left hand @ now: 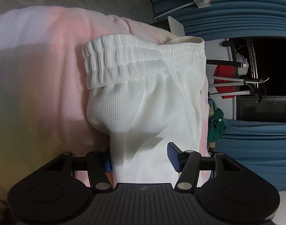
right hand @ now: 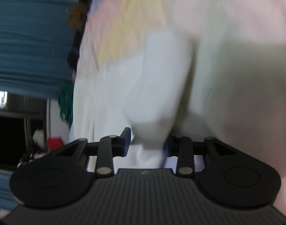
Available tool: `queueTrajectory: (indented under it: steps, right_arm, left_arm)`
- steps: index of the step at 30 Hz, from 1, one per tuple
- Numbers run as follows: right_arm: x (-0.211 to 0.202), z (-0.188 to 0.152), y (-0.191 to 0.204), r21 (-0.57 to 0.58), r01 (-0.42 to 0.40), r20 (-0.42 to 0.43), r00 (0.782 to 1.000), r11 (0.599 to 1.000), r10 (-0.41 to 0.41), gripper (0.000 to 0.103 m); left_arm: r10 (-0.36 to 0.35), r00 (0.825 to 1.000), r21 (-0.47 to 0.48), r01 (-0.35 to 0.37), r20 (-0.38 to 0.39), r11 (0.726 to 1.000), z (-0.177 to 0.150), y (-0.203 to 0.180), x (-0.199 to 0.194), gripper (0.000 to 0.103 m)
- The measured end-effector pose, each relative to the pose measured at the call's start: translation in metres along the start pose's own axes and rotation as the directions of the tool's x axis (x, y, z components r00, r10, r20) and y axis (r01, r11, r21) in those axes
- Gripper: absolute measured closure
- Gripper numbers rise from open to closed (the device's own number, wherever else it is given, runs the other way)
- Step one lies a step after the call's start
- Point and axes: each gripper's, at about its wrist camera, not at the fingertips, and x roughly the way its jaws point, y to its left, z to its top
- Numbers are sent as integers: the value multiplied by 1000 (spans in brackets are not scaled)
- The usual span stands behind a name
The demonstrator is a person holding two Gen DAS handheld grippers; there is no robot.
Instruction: Fold clothes
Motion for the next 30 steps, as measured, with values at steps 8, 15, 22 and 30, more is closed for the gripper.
queueTrajectory:
  steps: [8,15,22,30]
  right_arm:
    - [8,14,-14,-51,-48,2,999,998,49,64]
    - [-14,14,9,-238,-15,140,989,971,50,96]
    - [-32,19,21,-300,8,217,974,954,61,97]
    - [-49,10,62,-393,0,244,964,920,104,97]
  left_arm:
    - [-25,1000,-46,25,0,999,6,3,7,47]
    - [-33,999,43,32,11,999,6,-11,8,77]
    - [-40,999,67,37,37,997,5,-12,-1,94]
    - [-76,997,47,74,30,996,20,-17,-28,96]
